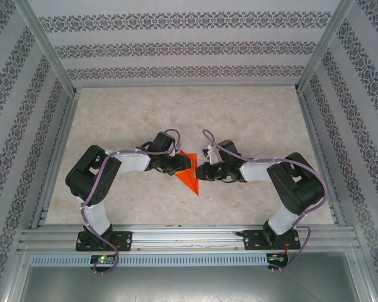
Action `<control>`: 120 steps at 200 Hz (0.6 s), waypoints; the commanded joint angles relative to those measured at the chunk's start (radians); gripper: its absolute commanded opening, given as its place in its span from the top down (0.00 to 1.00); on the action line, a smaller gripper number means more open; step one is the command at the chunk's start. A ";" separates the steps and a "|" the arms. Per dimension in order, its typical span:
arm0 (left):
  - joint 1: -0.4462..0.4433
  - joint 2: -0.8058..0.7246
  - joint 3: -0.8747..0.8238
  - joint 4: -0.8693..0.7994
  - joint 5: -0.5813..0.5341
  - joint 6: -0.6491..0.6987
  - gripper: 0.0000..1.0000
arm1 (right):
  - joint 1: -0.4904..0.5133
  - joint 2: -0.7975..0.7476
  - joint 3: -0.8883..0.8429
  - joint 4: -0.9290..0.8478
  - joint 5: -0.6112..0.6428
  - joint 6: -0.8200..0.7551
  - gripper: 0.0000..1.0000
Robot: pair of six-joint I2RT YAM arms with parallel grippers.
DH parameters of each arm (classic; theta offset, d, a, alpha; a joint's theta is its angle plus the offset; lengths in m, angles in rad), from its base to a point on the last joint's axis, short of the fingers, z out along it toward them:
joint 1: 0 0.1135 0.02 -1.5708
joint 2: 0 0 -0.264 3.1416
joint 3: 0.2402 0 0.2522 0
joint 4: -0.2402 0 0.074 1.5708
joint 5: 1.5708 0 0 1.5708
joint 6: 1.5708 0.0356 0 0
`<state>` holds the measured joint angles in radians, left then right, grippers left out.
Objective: Fold a paper plane with a square sheet of paper (fold left side to right side)
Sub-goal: Fourth fold the wing at the center of the table.
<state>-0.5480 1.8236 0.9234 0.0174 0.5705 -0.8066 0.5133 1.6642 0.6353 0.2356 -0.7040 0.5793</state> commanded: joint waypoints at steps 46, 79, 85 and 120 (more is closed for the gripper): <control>-0.010 0.034 -0.013 -0.062 -0.058 0.025 0.55 | 0.004 0.031 0.042 -0.052 0.045 -0.039 1.00; -0.010 0.032 -0.014 -0.063 -0.057 0.026 0.55 | 0.004 0.041 0.050 -0.076 0.064 -0.050 1.00; -0.009 0.031 -0.013 -0.063 -0.057 0.025 0.55 | 0.003 0.042 0.050 -0.077 0.065 -0.051 1.00; -0.009 0.033 -0.015 -0.062 -0.059 0.025 0.55 | 0.003 0.048 0.052 -0.083 0.077 -0.052 1.00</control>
<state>-0.5480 1.8236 0.9234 0.0174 0.5705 -0.8066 0.5129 1.6974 0.6659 0.1719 -0.6518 0.5499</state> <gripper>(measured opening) 0.444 0.046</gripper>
